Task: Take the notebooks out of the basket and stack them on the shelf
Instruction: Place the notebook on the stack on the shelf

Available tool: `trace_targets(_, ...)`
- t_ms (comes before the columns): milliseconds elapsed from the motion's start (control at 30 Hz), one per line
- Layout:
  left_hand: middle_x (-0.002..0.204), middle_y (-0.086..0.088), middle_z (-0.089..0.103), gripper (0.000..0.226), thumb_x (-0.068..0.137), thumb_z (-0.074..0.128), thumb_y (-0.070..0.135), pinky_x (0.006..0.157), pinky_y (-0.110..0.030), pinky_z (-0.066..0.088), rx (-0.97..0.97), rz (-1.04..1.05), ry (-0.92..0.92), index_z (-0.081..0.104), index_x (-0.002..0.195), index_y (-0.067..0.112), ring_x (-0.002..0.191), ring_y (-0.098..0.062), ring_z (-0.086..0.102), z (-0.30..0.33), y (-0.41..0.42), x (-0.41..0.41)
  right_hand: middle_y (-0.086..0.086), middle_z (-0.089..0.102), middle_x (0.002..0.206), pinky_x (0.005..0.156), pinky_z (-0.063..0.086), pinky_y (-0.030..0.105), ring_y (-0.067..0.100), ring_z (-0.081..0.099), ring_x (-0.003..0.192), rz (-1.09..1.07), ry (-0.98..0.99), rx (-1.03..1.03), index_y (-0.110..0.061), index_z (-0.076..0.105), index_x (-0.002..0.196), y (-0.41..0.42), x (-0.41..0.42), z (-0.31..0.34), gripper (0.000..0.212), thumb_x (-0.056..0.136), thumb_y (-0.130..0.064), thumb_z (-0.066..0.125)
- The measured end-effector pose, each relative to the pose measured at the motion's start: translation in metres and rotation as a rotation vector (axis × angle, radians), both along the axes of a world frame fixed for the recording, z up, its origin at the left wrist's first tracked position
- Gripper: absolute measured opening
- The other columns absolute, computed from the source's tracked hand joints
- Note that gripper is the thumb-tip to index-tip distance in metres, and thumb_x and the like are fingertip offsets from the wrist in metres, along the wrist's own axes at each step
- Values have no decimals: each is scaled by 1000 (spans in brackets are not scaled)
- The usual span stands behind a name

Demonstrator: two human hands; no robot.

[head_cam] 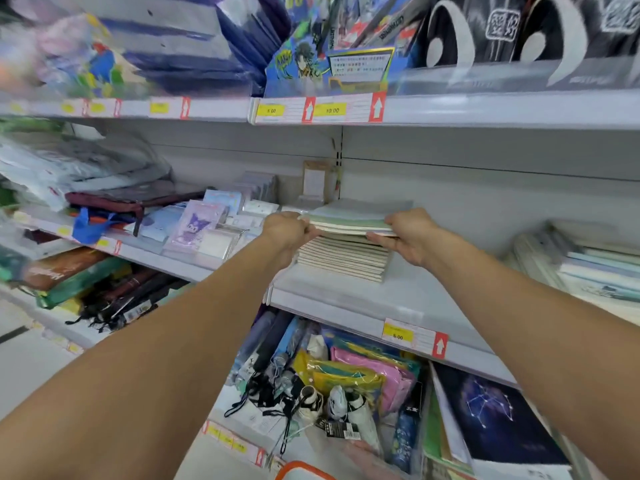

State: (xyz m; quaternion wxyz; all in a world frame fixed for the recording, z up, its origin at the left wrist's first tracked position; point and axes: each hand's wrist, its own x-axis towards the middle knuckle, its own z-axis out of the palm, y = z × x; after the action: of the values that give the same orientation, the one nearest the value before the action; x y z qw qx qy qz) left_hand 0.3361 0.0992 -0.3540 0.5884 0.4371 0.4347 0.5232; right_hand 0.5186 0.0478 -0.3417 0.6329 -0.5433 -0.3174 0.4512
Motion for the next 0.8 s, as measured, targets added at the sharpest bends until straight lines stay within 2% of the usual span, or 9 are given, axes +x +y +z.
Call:
trace_targets(67, 91, -14, 61, 40, 97, 45, -9, 71, -22, 58, 30, 6, 73, 42, 136, -12, 67, -13, 57, -7, 17, 7, 14, 64, 105, 52, 58, 28, 24, 63, 77, -50, -198, -16, 1, 59, 110, 19, 8, -10, 16, 95, -1, 57)
trace_targets(133, 79, -6, 58, 35, 96, 49, -6, 87, -32, 56, 79, 16, 188, 48, 130, -15, 68, -12, 58, -13, 31, 13, 11, 70, 107, 56, 50, 28, 20, 61, 74, -72, -420, -18, -4, 66, 110, 33, 20, -19, 30, 86, -20, 74)
trace_targets(200, 80, -5, 59, 32, 93, 52, -7, 90, -37, 56, 125, 32, 247, 51, 125, -15, 71, -14, 60, -19, 44, 17, 2, 73, 100, 59, 46, 23, 13, 64, 76, 26, -506, -19, -11, 69, 108, 36, 31, -23, 43, 74, -30, 86)
trace_targets(333, 116, -20, 60, 43, 88, 64, -6, 59, -18, 57, 156, 59, 322, 51, 129, -6, 89, -26, 62, -28, 68, 18, -10, 70, 95, 48, 42, 7, 1, 61, 74, 141, -613, 36, -19, 68, 107, 44, 45, -33, 43, 69, -20, 89)
trace_targets(433, 122, -14, 62, 47, 82, 78, 24, 92, -33, 54, 296, 198, 703, 62, 121, 3, 105, -28, 62, -36, 80, 12, -11, 72, 98, 71, 54, 16, 5, 66, 85, 82, -661, 68, -22, 71, 99, 51, 49, -44, 42, 63, -27, 92)
trace_targets(500, 128, -12, 58, 46, 78, 80, 33, 102, -38, 47, 318, 237, 722, 67, 112, 4, 117, -29, 57, -42, 85, 6, -9, 73, 96, 82, 54, 24, 7, 68, 87, 13, -719, 53, -21, 73, 93, 54, 50, -48, 42, 60, -36, 93)
trace_targets(633, 104, -10, 67, 38, 88, 70, 33, 87, -29, 46, 342, 152, 738, 67, 107, 0, 102, -26, 60, -54, 86, 4, 11, 73, 78, 68, 55, 36, 25, 69, 73, -25, -933, -25, 1, 66, 75, 52, 47, -54, 65, 61, -59, 84)
trace_targets(700, 110, -12, 66, 36, 93, 63, 32, 83, -28, 44, 392, 109, 823, 62, 115, 4, 105, -29, 60, -60, 77, 4, 10, 57, 63, 60, 43, 33, 24, 56, 64, -58, -1018, -38, -6, 51, 62, 42, 41, -52, 59, 70, -57, 80)
trace_targets(800, 129, -14, 57, 51, 95, 60, 28, 100, -36, 45, 562, 252, 746, 45, 138, 5, 120, -27, 54, -84, 33, 5, 4, 60, 86, 70, 48, 34, 19, 55, 80, -297, -1175, 196, -11, 61, 97, -1, 23, -62, 41, 83, -48, 73)
